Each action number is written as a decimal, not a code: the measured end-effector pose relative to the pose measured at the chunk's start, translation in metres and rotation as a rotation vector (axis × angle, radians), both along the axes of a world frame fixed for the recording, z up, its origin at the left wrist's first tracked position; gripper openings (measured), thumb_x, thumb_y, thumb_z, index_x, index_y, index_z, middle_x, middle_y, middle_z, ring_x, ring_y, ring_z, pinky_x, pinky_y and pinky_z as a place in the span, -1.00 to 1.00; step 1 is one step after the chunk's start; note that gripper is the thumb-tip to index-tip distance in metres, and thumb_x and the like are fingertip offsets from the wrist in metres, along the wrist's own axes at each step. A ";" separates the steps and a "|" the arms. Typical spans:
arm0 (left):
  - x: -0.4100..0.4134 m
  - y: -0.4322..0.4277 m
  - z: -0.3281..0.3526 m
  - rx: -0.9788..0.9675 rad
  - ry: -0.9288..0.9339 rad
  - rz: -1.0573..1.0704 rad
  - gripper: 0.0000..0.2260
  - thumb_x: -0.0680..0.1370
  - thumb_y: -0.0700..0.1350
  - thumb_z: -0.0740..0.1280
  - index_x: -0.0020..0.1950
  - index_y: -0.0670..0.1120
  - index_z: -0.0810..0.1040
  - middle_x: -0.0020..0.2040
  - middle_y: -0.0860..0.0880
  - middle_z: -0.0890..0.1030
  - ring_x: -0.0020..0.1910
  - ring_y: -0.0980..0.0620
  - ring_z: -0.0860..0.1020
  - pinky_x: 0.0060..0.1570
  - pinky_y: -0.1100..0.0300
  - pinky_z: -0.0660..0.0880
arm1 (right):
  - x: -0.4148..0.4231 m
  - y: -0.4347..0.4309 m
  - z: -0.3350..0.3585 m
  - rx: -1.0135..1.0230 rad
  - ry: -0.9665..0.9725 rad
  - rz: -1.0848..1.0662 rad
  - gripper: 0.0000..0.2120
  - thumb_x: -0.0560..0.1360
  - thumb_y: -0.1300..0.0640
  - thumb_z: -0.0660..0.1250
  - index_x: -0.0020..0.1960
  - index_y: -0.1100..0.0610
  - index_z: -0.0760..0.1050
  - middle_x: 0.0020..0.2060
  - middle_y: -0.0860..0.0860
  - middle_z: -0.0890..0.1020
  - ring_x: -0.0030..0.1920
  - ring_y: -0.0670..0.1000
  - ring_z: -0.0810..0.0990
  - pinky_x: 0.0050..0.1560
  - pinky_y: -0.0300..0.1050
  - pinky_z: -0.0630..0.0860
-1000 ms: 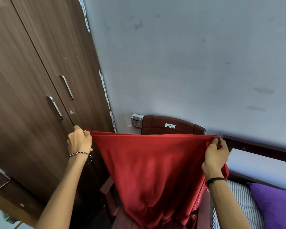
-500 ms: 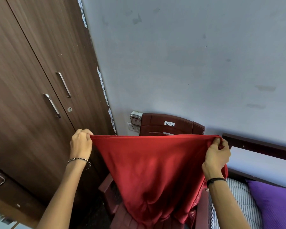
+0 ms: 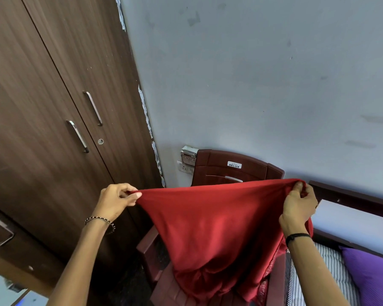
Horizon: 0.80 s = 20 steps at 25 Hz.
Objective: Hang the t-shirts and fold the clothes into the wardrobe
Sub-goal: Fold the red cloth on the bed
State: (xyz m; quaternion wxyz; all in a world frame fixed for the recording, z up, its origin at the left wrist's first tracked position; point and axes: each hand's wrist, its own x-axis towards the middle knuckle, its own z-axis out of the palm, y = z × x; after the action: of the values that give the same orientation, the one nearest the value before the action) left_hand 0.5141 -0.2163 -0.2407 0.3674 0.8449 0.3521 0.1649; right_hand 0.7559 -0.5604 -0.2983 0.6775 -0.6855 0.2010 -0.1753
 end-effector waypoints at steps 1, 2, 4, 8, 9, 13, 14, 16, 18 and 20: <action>-0.001 0.003 -0.003 -0.009 -0.014 0.036 -0.93 0.46 -0.05 0.52 -0.12 -0.02 0.70 -0.25 -0.03 0.68 -0.25 0.08 0.65 -0.09 0.27 0.52 | 0.004 0.003 0.001 -0.021 -0.006 0.032 -0.74 0.69 0.07 0.21 0.21 0.17 0.60 -0.05 0.09 0.59 -0.04 0.05 0.49 0.02 -0.13 0.40; -0.003 0.004 -0.006 -0.013 -0.020 0.067 -0.91 0.47 0.00 0.50 -0.15 0.01 0.71 -0.25 0.01 0.67 -0.23 0.09 0.61 -0.10 0.26 0.49 | 0.009 0.006 0.002 -0.051 -0.007 0.088 -0.75 0.69 0.09 0.22 0.21 0.18 0.60 -0.03 0.09 0.61 -0.04 0.05 0.50 -0.01 -0.18 0.37; -0.004 -0.001 -0.010 -0.175 -0.089 0.085 -0.83 0.50 0.05 0.46 -0.18 -0.02 0.70 -0.23 0.02 0.65 -0.19 0.08 0.57 -0.08 0.23 0.50 | 0.021 0.015 -0.003 -0.169 0.029 0.296 -0.78 0.67 0.11 0.26 0.18 0.19 0.61 0.02 0.14 0.67 -0.02 0.07 0.54 -0.03 -0.18 0.36; 0.010 -0.046 -0.013 -0.618 -0.198 0.016 -0.82 0.56 -0.10 0.39 -0.06 -0.23 0.61 -0.19 -0.15 0.63 -0.24 0.00 0.62 -0.30 0.23 0.61 | 0.023 0.038 -0.005 -0.459 0.173 0.682 -0.65 0.66 0.01 0.30 0.31 0.23 0.45 0.12 0.19 0.62 0.16 0.19 0.60 0.04 -0.13 0.39; 0.015 -0.061 -0.014 -0.642 -0.190 0.011 -0.81 0.56 -0.12 0.40 -0.03 -0.26 0.61 -0.22 -0.16 0.64 -0.30 0.03 0.63 -0.33 0.22 0.60 | 0.019 0.043 -0.001 -0.512 0.169 0.742 -0.59 0.65 -0.02 0.31 0.36 0.24 0.40 0.19 0.21 0.59 0.22 0.21 0.58 0.09 -0.09 0.41; 0.035 -0.112 -0.017 -0.691 -0.189 -0.027 -0.75 0.52 -0.15 0.45 0.02 -0.35 0.59 -0.16 -0.29 0.67 -0.31 0.00 0.65 -0.26 0.17 0.64 | 0.002 0.055 0.010 -0.598 0.099 0.893 -0.62 0.65 -0.04 0.30 0.32 0.20 0.42 0.20 0.15 0.59 0.25 0.18 0.55 0.09 -0.11 0.39; 0.039 -0.124 -0.017 -0.712 -0.197 -0.028 -0.76 0.51 -0.17 0.46 0.04 -0.33 0.59 -0.14 -0.30 0.67 -0.32 0.00 0.65 -0.26 0.17 0.64 | -0.003 0.057 0.009 -0.577 0.061 0.916 -0.65 0.65 -0.05 0.31 0.27 0.19 0.46 0.15 0.11 0.60 0.22 0.14 0.56 0.06 -0.14 0.36; 0.047 -0.147 -0.015 -0.789 -0.233 -0.036 -0.81 0.52 -0.22 0.45 0.08 -0.25 0.57 -0.15 -0.29 0.66 -0.35 0.02 0.63 -0.25 0.15 0.65 | -0.017 0.062 0.009 -0.506 -0.014 0.955 -0.70 0.63 -0.05 0.34 0.20 0.16 0.51 0.10 0.02 0.64 0.16 0.04 0.58 0.07 -0.18 0.36; 0.052 -0.166 -0.013 -0.864 -0.256 -0.075 -0.85 0.55 -0.26 0.40 0.10 -0.16 0.53 -0.21 -0.21 0.61 -0.37 0.04 0.60 -0.22 0.13 0.65 | -0.033 0.068 0.011 -0.470 -0.095 1.004 -0.72 0.63 -0.05 0.35 0.18 0.14 0.53 0.07 -0.05 0.65 0.10 -0.05 0.58 0.07 -0.25 0.37; 0.055 -0.181 -0.013 -0.907 -0.240 -0.132 -0.90 0.57 -0.27 0.37 0.07 -0.15 0.57 -0.22 -0.13 0.59 -0.32 0.04 0.60 -0.13 0.10 0.65 | -0.050 0.071 0.013 -0.460 -0.144 1.067 -0.73 0.62 -0.06 0.35 0.16 0.13 0.54 0.01 -0.10 0.65 -0.01 -0.17 0.57 -0.01 -0.39 0.37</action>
State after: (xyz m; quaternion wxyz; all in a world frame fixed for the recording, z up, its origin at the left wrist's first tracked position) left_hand 0.5692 -0.3976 -0.2538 0.7472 0.5947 0.2890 0.0672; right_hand 0.7054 -0.4897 -0.2856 0.5180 -0.8077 -0.2614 0.1048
